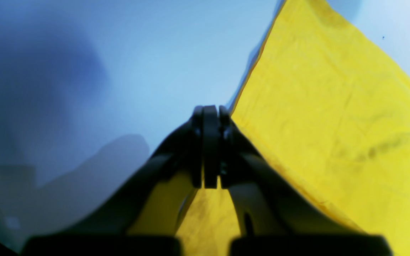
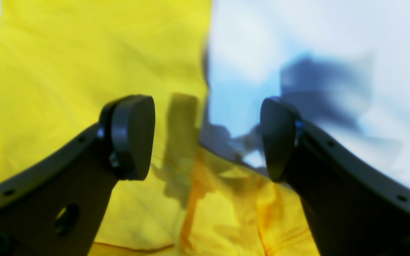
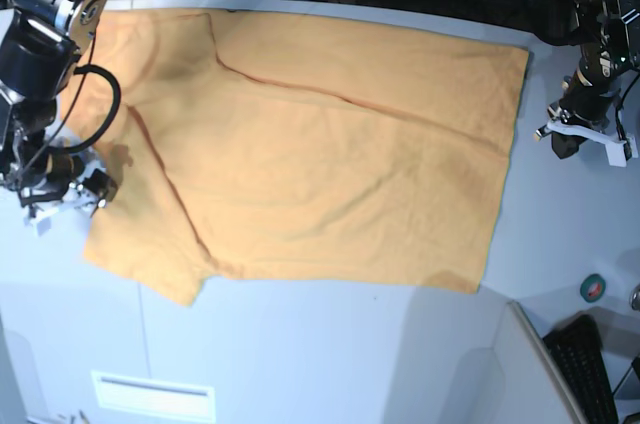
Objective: Layout the t-shirt on the table in an organized manner, then fold the t-shirt properly
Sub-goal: 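Lower the right gripper and grasp the shirt's side edge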
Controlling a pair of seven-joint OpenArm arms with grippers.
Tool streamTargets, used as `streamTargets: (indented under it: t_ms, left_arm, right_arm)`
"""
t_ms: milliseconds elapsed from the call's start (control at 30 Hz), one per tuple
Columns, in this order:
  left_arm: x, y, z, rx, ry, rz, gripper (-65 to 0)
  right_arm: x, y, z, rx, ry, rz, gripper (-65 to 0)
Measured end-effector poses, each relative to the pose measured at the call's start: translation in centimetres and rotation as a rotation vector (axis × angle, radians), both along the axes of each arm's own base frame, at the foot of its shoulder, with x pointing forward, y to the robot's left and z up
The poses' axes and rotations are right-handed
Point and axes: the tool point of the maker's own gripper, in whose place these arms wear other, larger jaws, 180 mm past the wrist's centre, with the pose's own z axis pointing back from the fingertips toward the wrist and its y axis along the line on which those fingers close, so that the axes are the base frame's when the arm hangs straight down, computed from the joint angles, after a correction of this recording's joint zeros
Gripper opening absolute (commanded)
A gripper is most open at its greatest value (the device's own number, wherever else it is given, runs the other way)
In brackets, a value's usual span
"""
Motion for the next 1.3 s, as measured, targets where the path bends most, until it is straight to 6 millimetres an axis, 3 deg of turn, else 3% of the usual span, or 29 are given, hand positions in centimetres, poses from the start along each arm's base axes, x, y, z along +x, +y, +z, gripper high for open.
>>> streamTargets:
  t_ms: [367,600,1067,1300]
  left_arm:
    - [0.0,0.0,0.0,0.001,0.0,0.0,-65.0]
    - [0.0,0.0,0.0,0.001,0.0,0.0,-65.0]
    - [0.0,0.0,0.0,0.001,0.0,0.0,-65.0]
    - [0.0,0.0,0.0,0.001,0.0,0.0,-65.0]
  right_arm:
    - [0.4,0.3,-0.1,0.01,-0.015,-0.007,-21.8]
    - [0.2,1.6,-0.2,0.033,-0.03,0.085,-35.6]
    - [1.6,1.6,0.8,0.031,-0.064,0.085,-36.5]
    - [1.1,2.1,-0.4,0.062,-0.039,0.072,-36.5]
